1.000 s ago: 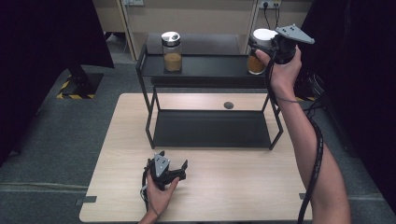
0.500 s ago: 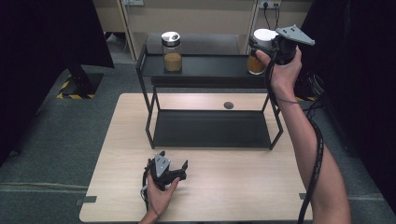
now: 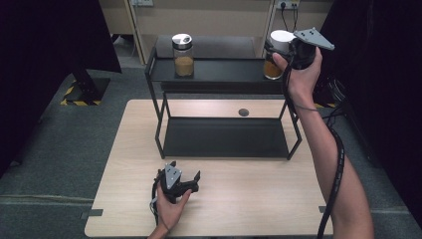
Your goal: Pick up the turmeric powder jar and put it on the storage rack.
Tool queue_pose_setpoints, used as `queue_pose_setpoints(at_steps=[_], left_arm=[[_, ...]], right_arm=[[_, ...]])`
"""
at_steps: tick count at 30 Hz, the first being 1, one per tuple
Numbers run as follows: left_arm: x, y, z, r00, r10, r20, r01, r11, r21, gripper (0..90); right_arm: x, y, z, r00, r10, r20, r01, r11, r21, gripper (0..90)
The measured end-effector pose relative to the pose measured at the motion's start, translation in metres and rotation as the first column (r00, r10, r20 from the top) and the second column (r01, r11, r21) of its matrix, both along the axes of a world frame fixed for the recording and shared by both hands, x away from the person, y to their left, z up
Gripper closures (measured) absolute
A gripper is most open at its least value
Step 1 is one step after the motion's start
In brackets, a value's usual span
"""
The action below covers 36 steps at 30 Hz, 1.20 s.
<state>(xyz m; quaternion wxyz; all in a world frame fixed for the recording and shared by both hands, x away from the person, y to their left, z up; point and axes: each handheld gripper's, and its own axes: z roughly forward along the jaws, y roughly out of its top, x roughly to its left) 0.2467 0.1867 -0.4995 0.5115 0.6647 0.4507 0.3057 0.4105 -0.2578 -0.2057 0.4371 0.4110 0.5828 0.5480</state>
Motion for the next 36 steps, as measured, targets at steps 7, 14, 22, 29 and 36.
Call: queue_pose_setpoints(at_steps=[7, 14, 22, 29, 36], left_arm=[[0.0, 0.0, 0.0, 1.0, 0.0, 0.0, 0.0, 1.0, -0.001, 0.0], [0.0, 0.0, 0.0, 1.0, 0.0, 0.001, 0.0, 1.0, -0.001, 0.0], [0.0, 0.0, 0.0, 1.0, 0.002, -0.002, -0.002, 1.0, -0.002, 0.0], [0.0, 0.0, 0.0, 1.0, 0.004, -0.002, -0.004, 1.0, -0.006, 0.0], [0.0, 0.0, 0.0, 1.0, 0.004, 0.001, -0.004, 1.0, -0.003, 0.0]], right_arm=[[0.002, 0.0, 0.003, 0.9999, 0.008, -0.013, -0.008, 1.0, -0.003, 8.3], [0.002, 0.001, 0.001, 0.9999, 0.002, -0.014, -0.002, 1.0, 0.002, 6.1], [-0.002, 0.001, 0.001, 1.0, 0.003, -0.008, -0.003, 1.0, 0.006, 5.7], [-0.008, 0.002, 0.001, 1.0, 0.002, -0.002, -0.002, 1.0, 0.005, 5.1], [-0.016, -0.002, 0.001, 1.0, 0.004, 0.002, -0.004, 1.0, 0.011, 5.0]])
